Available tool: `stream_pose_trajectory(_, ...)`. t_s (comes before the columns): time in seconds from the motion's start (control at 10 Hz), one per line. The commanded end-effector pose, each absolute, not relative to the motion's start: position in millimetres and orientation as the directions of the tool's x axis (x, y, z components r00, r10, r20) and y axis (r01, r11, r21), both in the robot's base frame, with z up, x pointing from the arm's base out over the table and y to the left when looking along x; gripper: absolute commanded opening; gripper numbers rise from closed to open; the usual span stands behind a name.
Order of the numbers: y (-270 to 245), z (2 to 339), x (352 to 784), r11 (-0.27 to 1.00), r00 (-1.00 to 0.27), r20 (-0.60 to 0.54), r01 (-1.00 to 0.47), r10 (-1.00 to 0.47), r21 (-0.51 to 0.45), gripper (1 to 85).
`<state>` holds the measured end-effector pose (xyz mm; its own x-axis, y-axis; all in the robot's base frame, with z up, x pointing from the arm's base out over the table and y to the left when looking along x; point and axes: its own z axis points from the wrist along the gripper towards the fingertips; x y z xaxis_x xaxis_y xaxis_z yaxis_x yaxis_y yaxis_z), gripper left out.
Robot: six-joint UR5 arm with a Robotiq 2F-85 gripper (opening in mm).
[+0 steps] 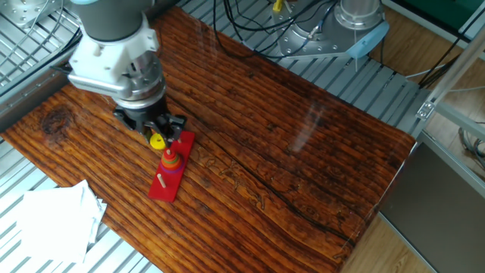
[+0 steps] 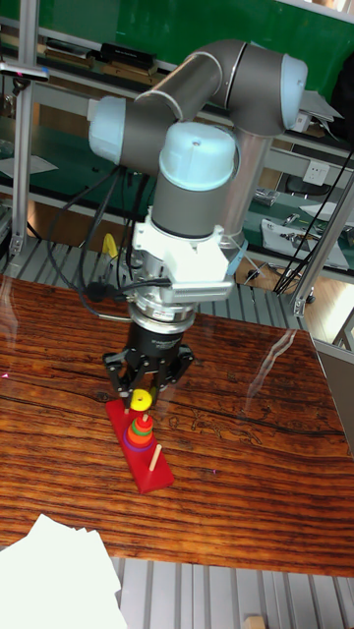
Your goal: Take out one Hanoi block and throw it aside
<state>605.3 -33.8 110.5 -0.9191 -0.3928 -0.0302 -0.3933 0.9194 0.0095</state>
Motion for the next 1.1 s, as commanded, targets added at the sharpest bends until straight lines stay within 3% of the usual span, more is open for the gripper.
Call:
stream_pose_trajectory(0.0, -76.4, 103.2, 631.8, 0.907, -0.904, -0.065, -0.419, -0.422, -0.047, 26.7)
stream_pose_trajectory(0.6, -94.1, 43.4, 643.9, 0.895, -0.887, -0.130, -0.445, -0.443, -0.019, 27.7)
stream_pose_trajectory(1.0, -104.1, 23.9, 646.7, 0.902, -0.894, -0.121, -0.425, -0.432, -0.078, 27.7)
